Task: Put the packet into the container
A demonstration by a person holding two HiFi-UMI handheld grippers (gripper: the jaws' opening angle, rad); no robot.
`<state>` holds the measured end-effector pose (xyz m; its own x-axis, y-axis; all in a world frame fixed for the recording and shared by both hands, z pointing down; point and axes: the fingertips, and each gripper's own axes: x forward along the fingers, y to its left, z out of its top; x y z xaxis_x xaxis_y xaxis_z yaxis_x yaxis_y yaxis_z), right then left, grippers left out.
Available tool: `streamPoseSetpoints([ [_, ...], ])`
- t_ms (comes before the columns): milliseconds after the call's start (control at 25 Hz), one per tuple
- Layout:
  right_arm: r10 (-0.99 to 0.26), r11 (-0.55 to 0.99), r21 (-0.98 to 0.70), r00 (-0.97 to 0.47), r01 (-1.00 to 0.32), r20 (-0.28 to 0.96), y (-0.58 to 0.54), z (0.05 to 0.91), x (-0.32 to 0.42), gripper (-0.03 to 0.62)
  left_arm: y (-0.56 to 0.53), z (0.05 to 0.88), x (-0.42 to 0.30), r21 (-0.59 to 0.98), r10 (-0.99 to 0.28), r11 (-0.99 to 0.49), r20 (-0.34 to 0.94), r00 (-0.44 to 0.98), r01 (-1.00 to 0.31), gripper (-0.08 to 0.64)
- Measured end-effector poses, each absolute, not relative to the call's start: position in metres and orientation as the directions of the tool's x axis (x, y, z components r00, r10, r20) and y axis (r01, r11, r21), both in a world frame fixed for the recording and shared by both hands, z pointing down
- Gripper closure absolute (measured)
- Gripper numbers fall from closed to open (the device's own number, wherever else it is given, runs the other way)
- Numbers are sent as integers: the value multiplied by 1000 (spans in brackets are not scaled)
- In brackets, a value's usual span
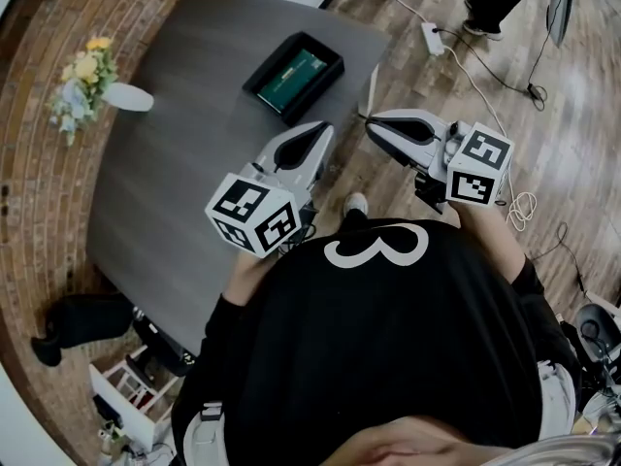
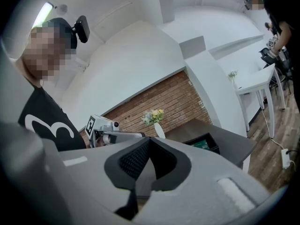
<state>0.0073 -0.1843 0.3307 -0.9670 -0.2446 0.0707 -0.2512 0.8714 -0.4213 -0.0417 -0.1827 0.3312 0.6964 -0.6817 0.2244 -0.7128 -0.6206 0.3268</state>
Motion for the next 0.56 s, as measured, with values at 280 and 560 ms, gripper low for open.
streamPoseSetpoints([
  [280, -251, 867, -426, -965, -258, 72, -187, 332, 9, 591, -186, 335, -39, 371, -666, -614, 229, 710, -697, 549],
  [560, -259, 860, -435, -963, -266, 77, -198, 334, 11, 591, -192, 333, -34, 402, -639, -635, 206, 741, -660, 549],
])
